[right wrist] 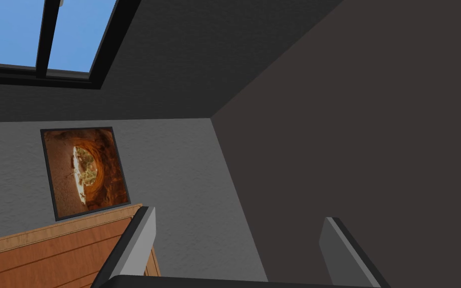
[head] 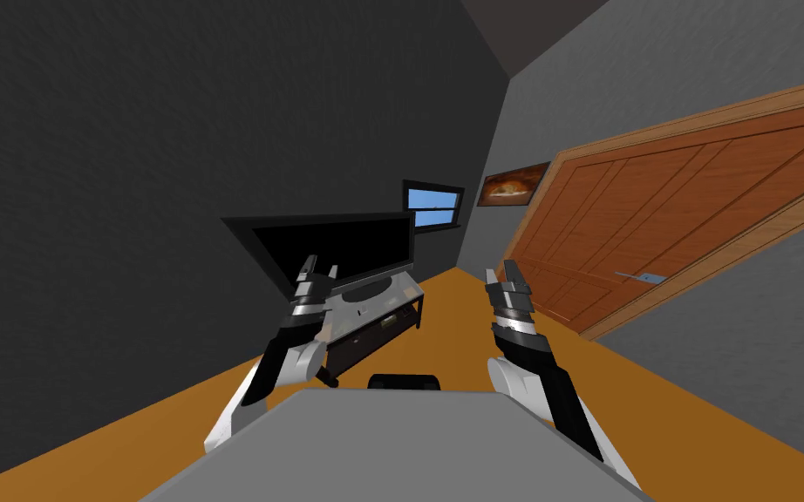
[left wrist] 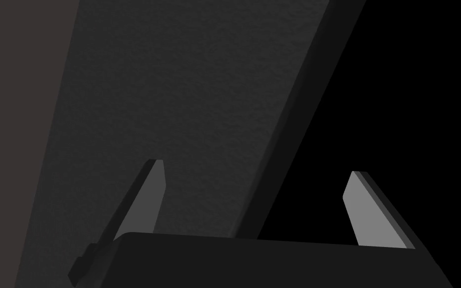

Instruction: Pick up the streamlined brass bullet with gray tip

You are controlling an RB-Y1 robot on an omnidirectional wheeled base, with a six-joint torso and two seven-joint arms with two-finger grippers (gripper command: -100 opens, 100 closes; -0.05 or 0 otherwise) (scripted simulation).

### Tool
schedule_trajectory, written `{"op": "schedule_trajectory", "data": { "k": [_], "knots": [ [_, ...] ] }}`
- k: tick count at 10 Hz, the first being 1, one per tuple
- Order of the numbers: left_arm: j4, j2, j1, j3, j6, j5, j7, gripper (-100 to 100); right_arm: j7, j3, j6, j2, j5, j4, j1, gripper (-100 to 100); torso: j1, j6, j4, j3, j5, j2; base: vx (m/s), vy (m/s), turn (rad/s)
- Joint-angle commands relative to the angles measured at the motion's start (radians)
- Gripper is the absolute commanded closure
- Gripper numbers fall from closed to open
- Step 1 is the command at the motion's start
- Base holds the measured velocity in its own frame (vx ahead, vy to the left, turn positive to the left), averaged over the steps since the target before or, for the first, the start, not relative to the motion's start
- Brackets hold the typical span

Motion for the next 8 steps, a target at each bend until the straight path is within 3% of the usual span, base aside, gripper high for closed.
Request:
{"op": "schedule_trajectory", "data": {
  "k": [1,4,5,8],
  "knots": [
    [0.029,0.011,-0.015,0.005,0.011,0.008,0.006,-100,0.000,0.000,0.000,0.000,0.000,0.000,0.000,0,0.000,0.000,0.000,0.000,0.000,0.000,0.008,0.020,-0.011],
    [0.109,0.032,-0.062,0.013,0.096,0.045,0.030,-100,0.000,0.000,0.000,0.000,0.000,0.000,0.000,0,0.000,0.000,0.000,0.000,0.000,0.000,0.010,0.030,-0.032],
    [0.117,0.032,-0.062,0.013,0.096,0.045,0.030,-100,0.000,0.000,0.000,0.000,0.000,0.000,0.000,0,0.001,0.000,0.000,0.000,0.000,0.000,0.012,0.025,-0.016],
    [0.210,0.045,-0.119,0.022,0.198,0.089,0.058,-100,0.000,0.000,0.000,0.000,0.000,0.000,0.000,0,0.000,0.000,0.000,0.000,0.000,0.000,0.016,0.031,-0.044]
  ]
}}
